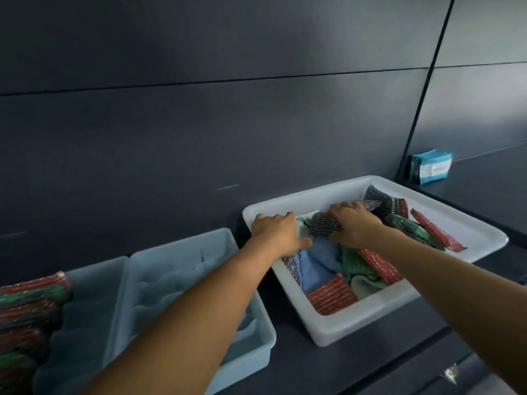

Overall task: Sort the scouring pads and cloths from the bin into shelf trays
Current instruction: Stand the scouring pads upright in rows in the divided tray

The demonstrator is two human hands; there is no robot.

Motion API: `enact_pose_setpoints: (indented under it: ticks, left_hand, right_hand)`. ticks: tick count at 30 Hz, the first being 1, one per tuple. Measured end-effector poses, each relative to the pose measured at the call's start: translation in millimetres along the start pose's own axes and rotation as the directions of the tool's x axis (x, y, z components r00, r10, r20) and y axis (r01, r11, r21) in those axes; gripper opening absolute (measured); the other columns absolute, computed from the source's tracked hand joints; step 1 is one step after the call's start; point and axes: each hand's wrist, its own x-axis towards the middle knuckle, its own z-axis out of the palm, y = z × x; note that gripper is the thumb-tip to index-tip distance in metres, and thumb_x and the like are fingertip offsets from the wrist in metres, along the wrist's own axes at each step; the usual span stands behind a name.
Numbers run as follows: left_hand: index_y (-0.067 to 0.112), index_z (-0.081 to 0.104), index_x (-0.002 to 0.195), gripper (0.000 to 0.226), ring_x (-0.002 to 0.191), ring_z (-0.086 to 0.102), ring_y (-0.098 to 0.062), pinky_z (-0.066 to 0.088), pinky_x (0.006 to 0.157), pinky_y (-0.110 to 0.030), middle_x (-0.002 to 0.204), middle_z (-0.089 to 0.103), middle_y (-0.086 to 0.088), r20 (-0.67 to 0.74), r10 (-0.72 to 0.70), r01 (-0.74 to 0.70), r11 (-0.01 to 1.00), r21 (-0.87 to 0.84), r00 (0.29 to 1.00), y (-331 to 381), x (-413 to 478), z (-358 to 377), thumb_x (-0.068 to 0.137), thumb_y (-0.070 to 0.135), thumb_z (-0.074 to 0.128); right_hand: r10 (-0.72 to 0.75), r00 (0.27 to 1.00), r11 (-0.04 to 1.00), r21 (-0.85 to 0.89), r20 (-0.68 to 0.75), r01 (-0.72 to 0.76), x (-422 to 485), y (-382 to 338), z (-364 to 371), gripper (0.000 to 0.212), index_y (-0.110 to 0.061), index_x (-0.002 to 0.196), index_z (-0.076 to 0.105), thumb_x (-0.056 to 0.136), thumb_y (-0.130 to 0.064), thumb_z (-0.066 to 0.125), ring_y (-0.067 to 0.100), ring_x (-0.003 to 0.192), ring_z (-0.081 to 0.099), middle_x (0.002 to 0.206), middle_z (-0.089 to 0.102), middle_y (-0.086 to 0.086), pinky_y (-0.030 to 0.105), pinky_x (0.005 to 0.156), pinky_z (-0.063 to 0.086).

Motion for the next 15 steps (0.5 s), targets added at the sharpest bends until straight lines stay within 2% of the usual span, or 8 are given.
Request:
enact_pose_setpoints:
  ticks: [2,5,8,10,11,13,15]
  left_hand:
    - [0.015,0.050,0.118,0.056,0.112,0.057,-0.028,0.033,0.087,-0.036,0.120,0.062,-0.007,0.073,-0.028,0.024,0.998,0.059,0.997,0.6,8.7,8.5,0.084,0.058,0.061]
    - [0.018,0.050,0.120,0.043,0.113,0.057,-0.028,0.036,0.086,-0.035,0.123,0.061,-0.005,0.082,-0.052,0.047,0.997,0.064,0.995,-0.9,14.0,14.0,0.086,0.038,0.066]
    - [0.020,0.045,0.128,0.042,0.108,0.058,-0.030,0.039,0.078,-0.033,0.120,0.059,-0.006,0.041,-0.078,0.082,0.992,-0.095,0.996,-3.1,11.3,10.0,0.089,0.029,0.060]
    - [0.021,0.043,0.129,0.040,0.101,0.061,-0.028,0.047,0.077,-0.035,0.112,0.061,-0.005,-0.013,-0.083,0.075,0.949,-0.307,0.996,-6.6,5.4,6.9,0.092,0.027,0.056]
    - [0.022,0.044,0.128,0.037,0.095,0.063,-0.025,0.050,0.078,-0.037,0.107,0.062,-0.004,-0.063,-0.088,0.051,0.893,-0.446,0.994,-9.3,1.7,5.7,0.092,0.026,0.054]
    - [0.025,0.045,0.128,0.035,0.086,0.063,-0.019,0.052,0.077,-0.037,0.103,0.063,-0.002,-0.156,-0.136,-0.012,0.714,-0.700,0.978,-14.3,-9.4,2.4,0.093,0.022,0.051]
    - [0.027,0.047,0.128,0.037,0.092,0.065,-0.017,0.053,0.080,-0.035,0.108,0.064,0.000,-0.203,-0.207,-0.060,0.543,-0.837,0.957,-22.7,-20.6,-1.6,0.092,0.021,0.052]
  right_hand:
    - [0.008,0.998,0.999,-0.039,0.064,-0.006,9.3,2.5,6.4,0.074,-0.015,0.139,0.033,0.079,-0.042,0.067,0.037,0.131,0.032,0.141,0.038,0.013,0.055,0.104,0.036]
    - [0.040,0.993,0.989,-0.147,0.113,-0.023,16.1,6.2,11.9,0.075,-0.016,0.141,0.030,0.081,-0.045,0.065,0.036,0.132,0.033,0.144,0.035,0.011,0.052,0.103,0.038]
    - [0.002,1.000,0.968,-0.250,-0.019,-0.007,18.8,5.6,14.5,0.047,-0.015,0.132,0.043,0.090,-0.032,0.056,0.033,0.126,0.046,0.137,0.046,0.009,0.045,0.095,0.042]
    - [-0.019,0.993,0.964,-0.266,-0.121,-0.014,18.5,3.0,14.6,0.030,-0.013,0.119,0.053,0.092,-0.024,0.049,0.032,0.114,0.057,0.124,0.058,0.009,0.040,0.085,0.046]
    - [-0.021,0.987,0.966,-0.259,-0.160,-0.022,17.3,1.1,13.0,0.025,-0.012,0.114,0.054,0.093,-0.022,0.048,0.032,0.108,0.061,0.118,0.062,0.009,0.038,0.079,0.046]
    - [-0.012,0.967,0.984,-0.175,-0.255,-0.034,12.2,-3.7,6.5,0.019,-0.012,0.108,0.052,0.093,-0.022,0.048,0.033,0.097,0.064,0.105,0.067,0.011,0.035,0.067,0.042]
    - [0.031,0.934,0.999,-0.013,-0.357,-0.039,5.4,-12.5,-4.5,0.017,-0.012,0.103,0.049,0.094,-0.026,0.047,0.034,0.087,0.064,0.096,0.067,0.013,0.034,0.062,0.039]
